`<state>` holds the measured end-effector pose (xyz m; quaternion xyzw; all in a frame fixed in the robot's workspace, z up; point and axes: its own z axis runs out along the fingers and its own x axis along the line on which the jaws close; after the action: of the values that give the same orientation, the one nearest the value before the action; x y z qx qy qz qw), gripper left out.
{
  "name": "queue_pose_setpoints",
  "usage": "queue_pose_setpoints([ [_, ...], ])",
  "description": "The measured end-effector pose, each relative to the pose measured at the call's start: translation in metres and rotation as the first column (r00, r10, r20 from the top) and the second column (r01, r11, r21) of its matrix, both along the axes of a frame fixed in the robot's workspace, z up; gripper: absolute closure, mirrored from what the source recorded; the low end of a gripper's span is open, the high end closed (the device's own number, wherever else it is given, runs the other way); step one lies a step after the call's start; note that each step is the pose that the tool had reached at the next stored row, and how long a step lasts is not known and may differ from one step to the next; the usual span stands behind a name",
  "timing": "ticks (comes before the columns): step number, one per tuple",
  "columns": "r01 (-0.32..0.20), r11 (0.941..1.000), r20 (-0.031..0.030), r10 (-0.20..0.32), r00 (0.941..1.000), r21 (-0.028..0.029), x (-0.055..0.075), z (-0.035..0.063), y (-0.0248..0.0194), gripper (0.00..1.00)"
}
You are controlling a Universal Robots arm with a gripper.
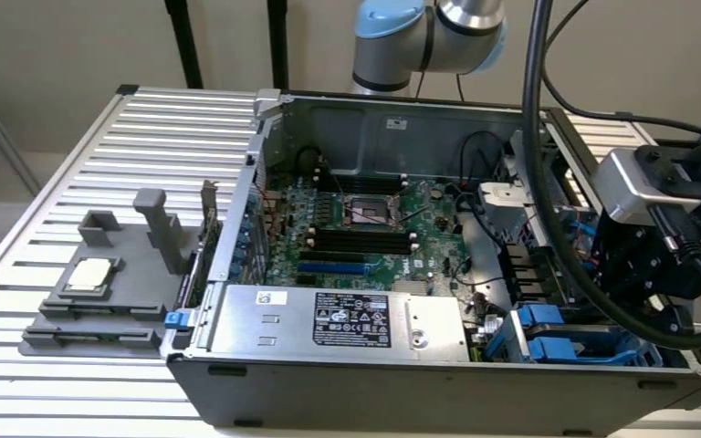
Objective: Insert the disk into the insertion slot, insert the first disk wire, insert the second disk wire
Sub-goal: 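Insert the first disk wire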
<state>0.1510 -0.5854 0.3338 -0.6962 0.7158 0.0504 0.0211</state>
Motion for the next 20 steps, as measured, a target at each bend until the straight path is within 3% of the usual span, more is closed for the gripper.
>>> queue_pose_setpoints([
  [7, 0.002, 1.0, 0.0001, -0.002, 1.0, -0.0072, 0.001, -0.0003, 0.0005, 0.84],
  [11, 0.002, 1.0, 0.0002, -0.002, 1.0, -0.0075, 0.001, -0.0005, 0.0006, 0.84],
  [13, 0.002, 1.0, 0.0001, -0.002, 1.0, -0.007, 0.001, -0.0005, 0.0006, 0.76],
  [15, 0.002, 1.0, 0.0, -0.002, 1.0, -0.0077, 0.001, 0.0029, 0.0005, 0.76],
  [16, 0.002, 1.0, 0.0, -0.002, 1.0, -0.0077, 0.001, 0.006, 0.0005, 0.69],
  [20, 0.002, 1.0, 0.0001, -0.002, 1.0, -0.008, 0.0, 0.0216, 0.0003, 0.69],
])
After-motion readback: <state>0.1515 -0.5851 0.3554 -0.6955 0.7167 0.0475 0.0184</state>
